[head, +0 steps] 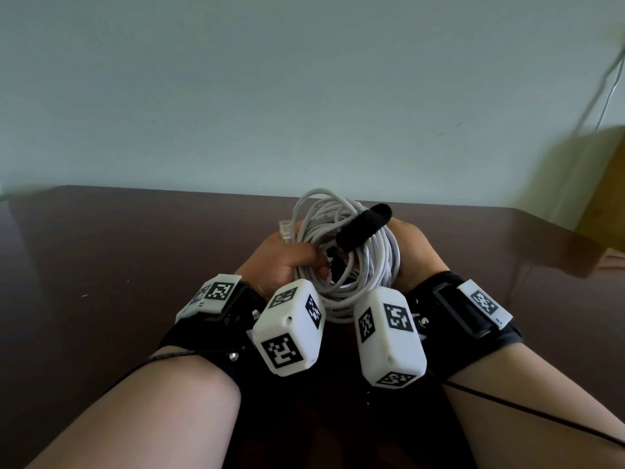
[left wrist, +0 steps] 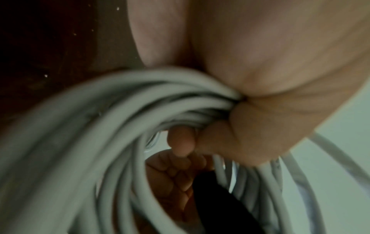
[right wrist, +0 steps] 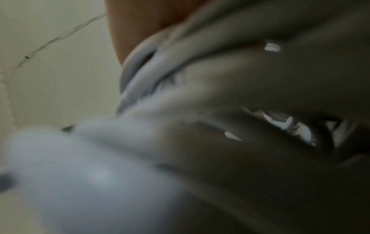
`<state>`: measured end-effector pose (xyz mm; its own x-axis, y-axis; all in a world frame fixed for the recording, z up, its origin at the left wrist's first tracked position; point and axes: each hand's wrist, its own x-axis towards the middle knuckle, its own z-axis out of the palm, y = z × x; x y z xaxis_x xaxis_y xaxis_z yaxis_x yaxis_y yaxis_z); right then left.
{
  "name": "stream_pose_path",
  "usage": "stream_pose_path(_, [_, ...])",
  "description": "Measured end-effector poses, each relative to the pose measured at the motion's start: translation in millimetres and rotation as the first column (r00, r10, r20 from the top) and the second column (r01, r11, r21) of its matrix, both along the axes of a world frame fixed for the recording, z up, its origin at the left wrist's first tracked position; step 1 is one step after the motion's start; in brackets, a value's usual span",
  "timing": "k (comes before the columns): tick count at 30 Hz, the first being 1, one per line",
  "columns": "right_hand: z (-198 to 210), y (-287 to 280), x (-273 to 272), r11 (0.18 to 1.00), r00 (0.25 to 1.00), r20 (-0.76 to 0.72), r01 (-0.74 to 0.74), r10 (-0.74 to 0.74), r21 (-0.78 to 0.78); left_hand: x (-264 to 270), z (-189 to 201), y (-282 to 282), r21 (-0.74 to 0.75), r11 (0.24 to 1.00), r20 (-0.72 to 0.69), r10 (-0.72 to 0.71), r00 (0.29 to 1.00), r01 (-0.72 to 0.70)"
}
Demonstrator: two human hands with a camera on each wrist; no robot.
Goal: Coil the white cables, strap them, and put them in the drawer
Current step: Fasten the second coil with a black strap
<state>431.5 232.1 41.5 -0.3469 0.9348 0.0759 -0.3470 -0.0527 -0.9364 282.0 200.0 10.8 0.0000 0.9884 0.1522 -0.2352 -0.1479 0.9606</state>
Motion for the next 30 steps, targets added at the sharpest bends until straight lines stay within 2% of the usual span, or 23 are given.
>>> stream_pose_path(3, [-1.6,7.0,0.9,1.0,0.999,-0.048,0.015,-0.014,0.015,0.1,0.3,0.6,-0.001,0.999,-0.022,0.036,0.999,-0.036])
stream_pose_path(5, [-4.4,13.3,1.2,0.999,0.988,-0.154,0.033,-0.033,-0.005,-0.8,-0.7,2.6,0.004,0.997,-0.041,0.073,0.996,-0.073])
stream_pose_path(8, [-5.0,22.9,2.9,0.979,0.943,-0.264,0.199,-0.202,-0.037,1.2,-0.2,4.1,-0.009,0.996,-0.055,0.089,0.995,-0.09])
stream_pose_path(11, [0.0,34.2,14.7,0.937,0.871,-0.358,0.347,-0.338,-0.039,-4.5,-3.7,10.9,-0.074,0.981,0.017,0.18,0.984,-0.178])
stream_pose_path(13, [-0.1,40.2,23.2,0.925,0.855,-0.371,0.38,-0.363,-0.028,-10.6,-8.1,15.7,-0.15,0.958,0.117,0.263,0.958,-0.245])
stream_pose_path(16, [-0.6,39.1,24.0,0.933,0.869,-0.366,0.361,-0.333,0.006,-11.8,-8.2,16.8,-0.2,0.921,0.176,0.371,0.912,-0.336])
stream_pose_path(22, [3.4,37.8,26.6,0.931,0.812,-0.49,0.364,-0.316,0.004,-10.6,0.0,14.5,-0.128,0.852,-0.054,0.504,0.862,-0.507])
stream_pose_path(30, [-0.2,28.6,9.4,0.975,0.877,-0.471,0.177,-0.096,0.132,-1.8,4.4,9.8,-0.044,0.788,-0.1,0.608,0.788,-0.614])
